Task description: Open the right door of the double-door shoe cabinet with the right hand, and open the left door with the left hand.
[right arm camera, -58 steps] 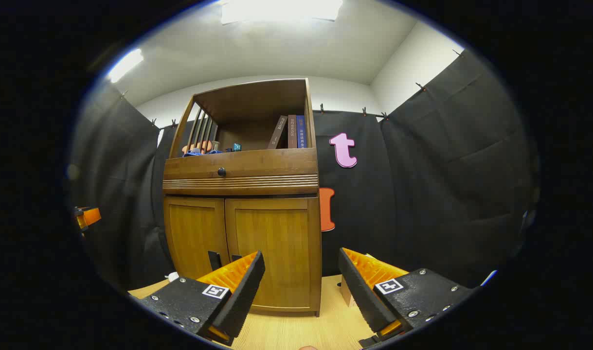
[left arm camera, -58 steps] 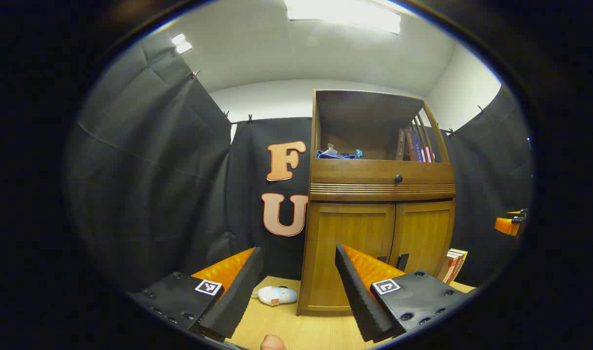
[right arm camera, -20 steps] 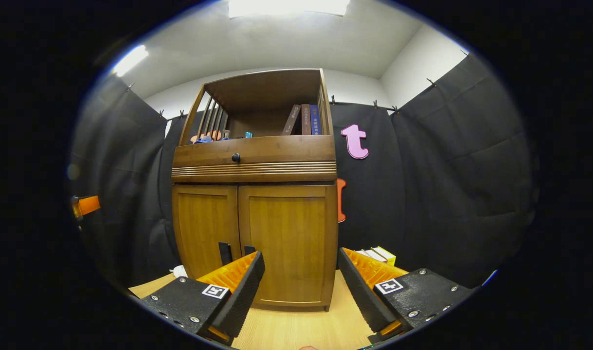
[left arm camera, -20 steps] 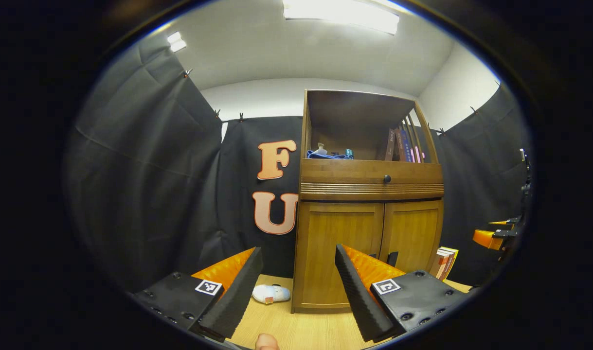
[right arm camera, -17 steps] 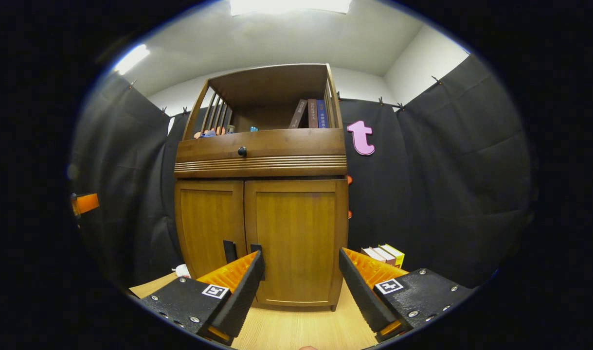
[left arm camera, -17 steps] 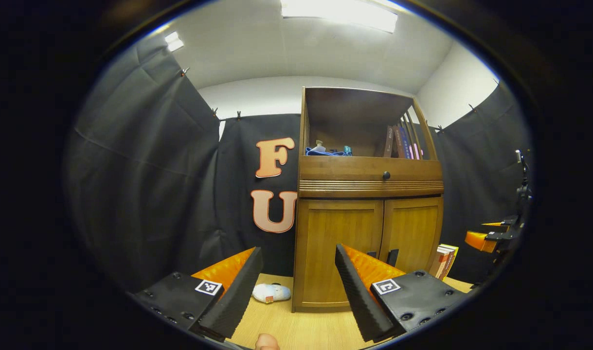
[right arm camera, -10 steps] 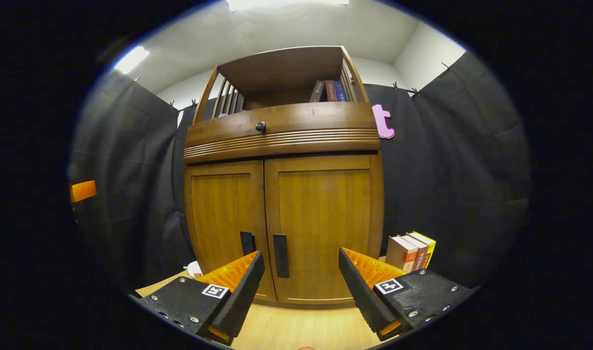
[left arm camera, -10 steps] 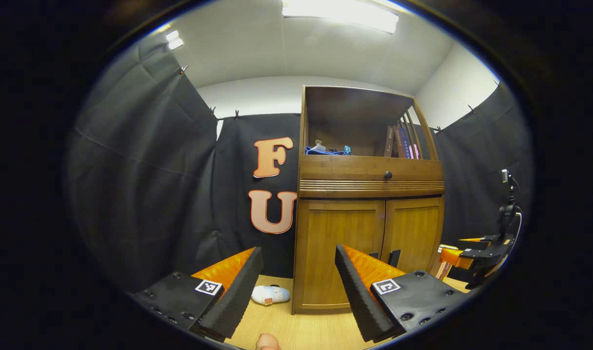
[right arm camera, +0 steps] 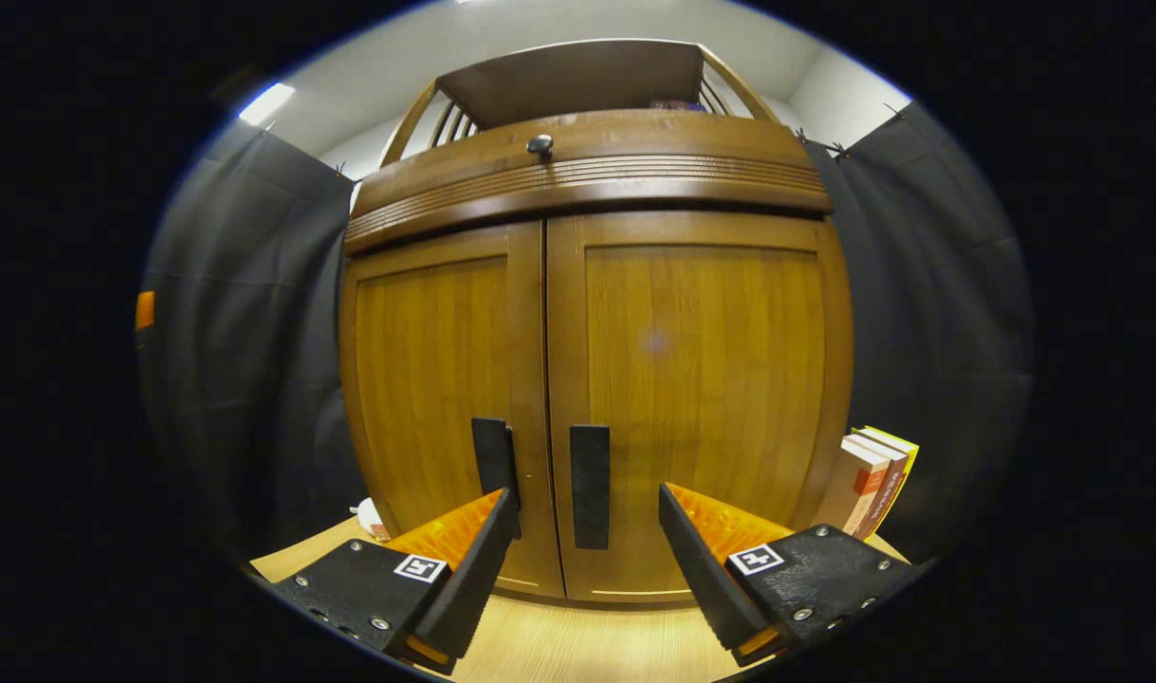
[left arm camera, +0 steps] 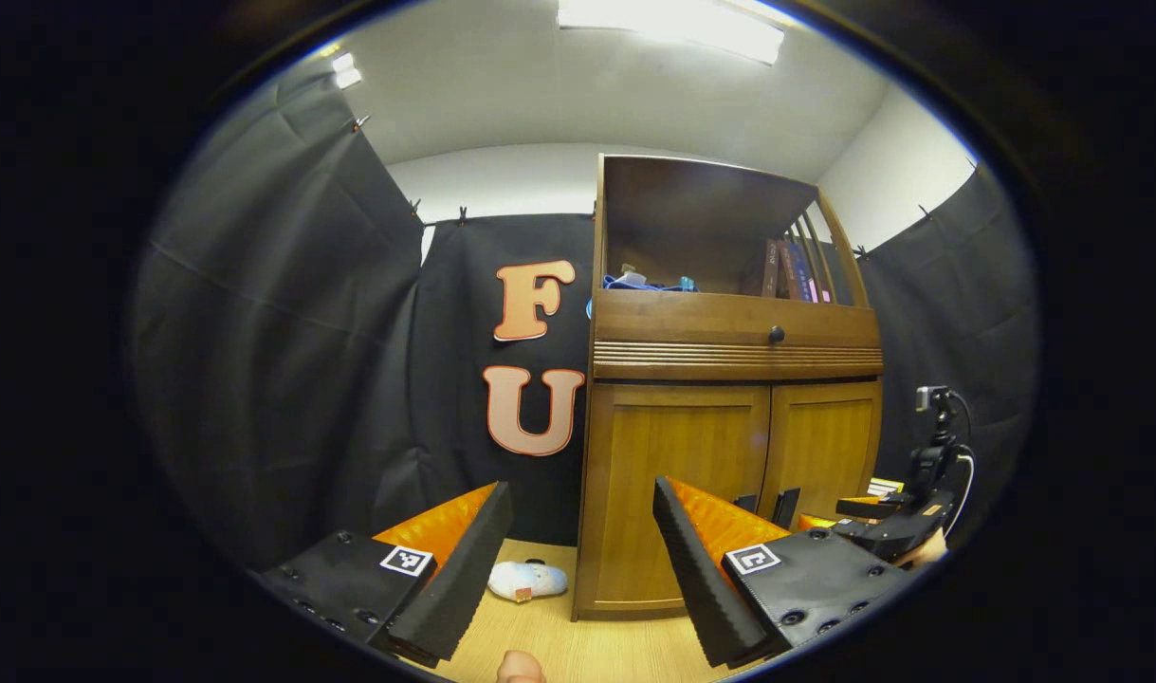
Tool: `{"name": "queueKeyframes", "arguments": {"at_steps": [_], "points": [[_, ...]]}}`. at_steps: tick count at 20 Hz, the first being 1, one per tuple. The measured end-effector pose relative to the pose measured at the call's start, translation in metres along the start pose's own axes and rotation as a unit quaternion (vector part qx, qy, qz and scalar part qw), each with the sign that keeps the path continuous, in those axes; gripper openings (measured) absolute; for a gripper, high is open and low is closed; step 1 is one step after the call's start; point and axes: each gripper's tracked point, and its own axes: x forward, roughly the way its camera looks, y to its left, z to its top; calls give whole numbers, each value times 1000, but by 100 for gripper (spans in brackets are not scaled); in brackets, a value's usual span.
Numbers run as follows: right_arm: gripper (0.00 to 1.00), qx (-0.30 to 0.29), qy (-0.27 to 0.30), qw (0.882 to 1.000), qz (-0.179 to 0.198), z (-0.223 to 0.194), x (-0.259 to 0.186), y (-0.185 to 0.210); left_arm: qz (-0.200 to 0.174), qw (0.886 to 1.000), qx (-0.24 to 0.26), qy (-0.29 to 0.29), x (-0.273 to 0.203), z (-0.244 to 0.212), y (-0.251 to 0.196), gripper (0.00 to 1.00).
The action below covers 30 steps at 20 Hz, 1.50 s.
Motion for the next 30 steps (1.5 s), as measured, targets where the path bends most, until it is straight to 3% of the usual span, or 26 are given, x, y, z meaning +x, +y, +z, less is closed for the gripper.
{"name": "queueKeyframes", "arguments": {"at_steps": [3,4,5,11,15,16,19,20,21,22,23,25,27,28,29,30], "points": [[90,12,13,1000,-7,-18,30,-4,4,1000,0,5,14,-10,7,97],[95,13,12,1000,-11,-20,39,-7,9,1000,4,6,15,-12,9,97],[83,11,10,1000,-16,-20,47,-9,14,1000,8,7,19,-15,13,96],[68,13,3,1000,-16,-24,75,-7,50,998,36,-8,36,-18,30,96],[61,10,7,1000,-13,-27,83,-2,47,998,29,-4,38,-23,27,97],[47,10,8,1000,-16,-28,84,-3,46,998,31,-4,36,-23,26,96],[36,9,5,1000,-21,-27,82,-6,47,998,33,-1,34,-22,26,97],[41,10,6,1000,-19,-27,81,-5,49,998,34,-1,34,-22,26,97],[29,8,7,1000,-17,-27,79,-6,50,998,35,-1,34,-21,24,96],[39,3,8,1000,-15,-27,76,-6,51,998,35,-1,33,-21,23,97],[31,0,11,1000,-13,-27,72,-6,53,998,35,0,32,-20,22,98],[30,-3,15,1000,-4,-29,57,-5,49,998,32,0,31,-19,17,96],[30,4,15,1000,10,-30,40,-6,45,999,30,-1,25,-18,12,96],[34,7,15,1000,16,-30,29,-7,43,999,30,-3,23,-18,9,96],[30,7,15,1000,20,-31,18,-9,42,999,29,-4,22,-17,6,96],[34,4,14,1000,23,-31,8,-11,41,999,28,-3,19,-17,4,96]]}}
